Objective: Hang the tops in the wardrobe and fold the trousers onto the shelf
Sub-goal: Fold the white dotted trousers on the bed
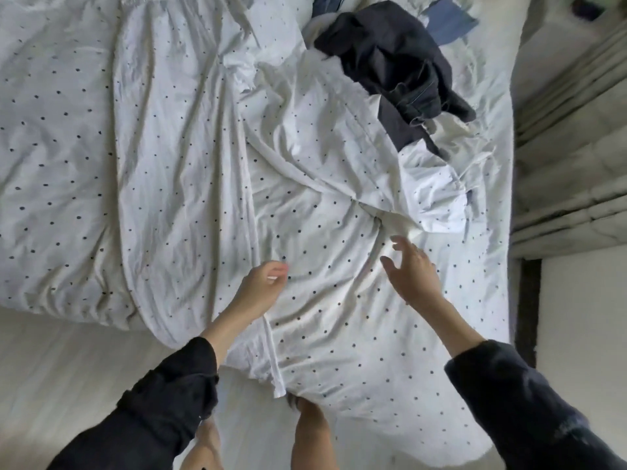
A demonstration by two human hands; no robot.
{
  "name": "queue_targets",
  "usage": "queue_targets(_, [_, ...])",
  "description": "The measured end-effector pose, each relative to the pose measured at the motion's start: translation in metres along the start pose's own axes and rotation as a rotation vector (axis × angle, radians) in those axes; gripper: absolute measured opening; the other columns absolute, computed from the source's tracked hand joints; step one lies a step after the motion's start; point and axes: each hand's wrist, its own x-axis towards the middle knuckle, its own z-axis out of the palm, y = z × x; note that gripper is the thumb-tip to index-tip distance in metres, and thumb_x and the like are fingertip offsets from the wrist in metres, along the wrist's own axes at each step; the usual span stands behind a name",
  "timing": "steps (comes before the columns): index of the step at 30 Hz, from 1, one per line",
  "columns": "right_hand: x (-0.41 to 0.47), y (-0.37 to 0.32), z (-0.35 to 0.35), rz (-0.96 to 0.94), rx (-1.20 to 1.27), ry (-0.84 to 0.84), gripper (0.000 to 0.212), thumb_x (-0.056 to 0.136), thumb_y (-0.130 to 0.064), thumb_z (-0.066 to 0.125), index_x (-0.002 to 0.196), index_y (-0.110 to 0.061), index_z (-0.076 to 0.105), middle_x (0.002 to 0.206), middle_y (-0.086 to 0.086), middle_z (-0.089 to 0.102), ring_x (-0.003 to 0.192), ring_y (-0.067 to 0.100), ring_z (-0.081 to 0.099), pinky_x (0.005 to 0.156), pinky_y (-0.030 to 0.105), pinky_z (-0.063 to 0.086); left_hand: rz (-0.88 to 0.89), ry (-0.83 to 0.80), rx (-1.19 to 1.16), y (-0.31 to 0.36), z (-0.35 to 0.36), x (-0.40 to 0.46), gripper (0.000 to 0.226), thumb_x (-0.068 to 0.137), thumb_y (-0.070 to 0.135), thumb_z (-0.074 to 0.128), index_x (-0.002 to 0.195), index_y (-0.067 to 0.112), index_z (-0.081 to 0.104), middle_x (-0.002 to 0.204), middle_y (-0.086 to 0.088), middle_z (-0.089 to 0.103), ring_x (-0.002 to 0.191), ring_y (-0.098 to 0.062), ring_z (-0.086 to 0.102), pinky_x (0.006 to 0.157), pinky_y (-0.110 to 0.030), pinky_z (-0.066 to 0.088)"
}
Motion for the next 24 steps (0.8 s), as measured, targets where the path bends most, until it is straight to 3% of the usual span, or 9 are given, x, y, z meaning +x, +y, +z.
queue_targets(4, [0.041, 0.061, -0.039, 0.018, -0.149, 0.234, 0.065, 0.088, -0.025, 0.06, 0.145, -0.016, 0.029, 0.142, 0.009, 0.039, 0.132, 0.028, 0.032, 0.103, 0.047, 0.029, -0.012, 0.039, -0.173, 0.052, 0.067, 0.042, 0.02, 0.095, 0.014, 0.05, 0.112, 0.019, 0.058, 0.117, -0.004, 0.059, 0.105, -0.02, 0.059, 0.09, -0.034, 0.049])
queue_targets(7, [0.071, 0.093, -0.051, 0.018, -0.359, 0.079, 0.085, 0.088, -0.034, 0.061, 0.151, -0.021, 0.006, 0.157, 0.007, 0.01, 0.145, 0.027, 0.006, 0.112, 0.053, 0.015, -0.069, 0.058, -0.368, 0.088, 0.106, 0.076, 0.034, 0.096, 0.017, 0.051, 0.129, 0.008, 0.05, 0.126, -0.01, 0.056, 0.101, -0.019, 0.059, 0.08, -0.03, 0.051])
queue_targets(9, [0.09, 0.106, -0.048, -0.023, -0.466, 0.028, 0.082, 0.089, -0.036, 0.059, 0.151, -0.022, 0.006, 0.158, 0.006, 0.0, 0.146, 0.027, -0.003, 0.113, 0.056, 0.009, -0.122, 0.084, -0.551, 0.11, 0.12, 0.098, 0.039, 0.096, 0.022, 0.051, 0.131, 0.005, 0.045, 0.127, -0.011, 0.054, 0.095, -0.017, 0.06, 0.074, -0.027, 0.051])
queue_targets(11, [0.103, 0.112, -0.043, -0.093, -0.459, 0.077, 0.068, 0.087, -0.023, 0.062, 0.146, -0.02, 0.028, 0.157, 0.009, 0.013, 0.145, 0.03, 0.009, 0.11, 0.06, 0.013, -0.18, 0.073, -0.804, 0.127, 0.122, 0.115, 0.028, 0.096, 0.028, 0.052, 0.116, 0.009, 0.05, 0.119, -0.008, 0.055, 0.093, -0.014, 0.06, 0.076, -0.028, 0.05])
queue_targets(13, [0.115, 0.119, -0.042, -0.186, -0.384, 0.208, 0.051, 0.078, -0.008, 0.07, 0.126, -0.016, 0.056, 0.145, 0.014, 0.041, 0.136, 0.035, 0.035, 0.103, 0.064, 0.028, -0.213, 0.071, -1.0, 0.139, 0.118, 0.128, 0.031, 0.093, 0.032, 0.055, 0.116, 0.012, 0.052, 0.114, -0.004, 0.06, 0.094, -0.013, 0.06, 0.075, -0.029, 0.049])
queue_targets(17, [0.106, 0.124, -0.048, -0.457, -0.233, 0.381, 0.012, 0.078, -0.008, 0.063, 0.087, -0.011, 0.07, 0.119, 0.01, 0.065, 0.121, 0.032, 0.054, 0.104, 0.057, 0.03, -0.233, 0.076, -0.931, 0.153, 0.119, 0.125, 0.033, 0.09, 0.029, 0.062, 0.119, 0.013, 0.056, 0.104, -0.002, 0.067, 0.099, -0.017, 0.063, 0.077, -0.032, 0.05])
queue_targets(19, [0.088, 0.122, -0.049, -0.522, -0.115, 0.289, 0.022, 0.08, -0.019, 0.048, 0.083, -0.01, 0.068, 0.097, 0.006, 0.072, 0.102, 0.027, 0.066, 0.099, 0.046, 0.039, -0.25, -0.007, -0.945, 0.155, 0.125, 0.113, 0.026, 0.09, 0.026, 0.062, 0.112, 0.013, 0.058, 0.1, -0.004, 0.068, 0.099, -0.019, 0.063, 0.087, -0.036, 0.049])
queue_targets(21, [0.061, 0.118, -0.059, -0.445, 0.047, 0.129, 0.025, 0.084, -0.026, 0.043, 0.072, -0.014, 0.06, 0.071, 0.008, 0.067, 0.07, 0.028, 0.065, 0.069, 0.032, 0.049, -0.245, -0.034, -0.956, 0.155, 0.132, 0.098, 0.019, 0.091, 0.02, 0.06, 0.108, 0.013, 0.058, 0.1, -0.006, 0.068, 0.097, -0.02, 0.064, 0.09, -0.036, 0.049])
queue_targets(24, [0.038, 0.113, -0.068, -0.189, 0.295, -0.187, 0.034, 0.094, -0.025, 0.051, 0.062, -0.018, 0.042, 0.056, -0.001, 0.048, 0.054, 0.017, 0.045, 0.05, 0.022, 0.032, -0.247, 0.037, -0.952, 0.144, 0.138, 0.085, 0.016, 0.093, 0.018, 0.057, 0.107, 0.011, 0.057, 0.104, -0.008, 0.066, 0.094, -0.019, 0.063, 0.092, -0.035, 0.047])
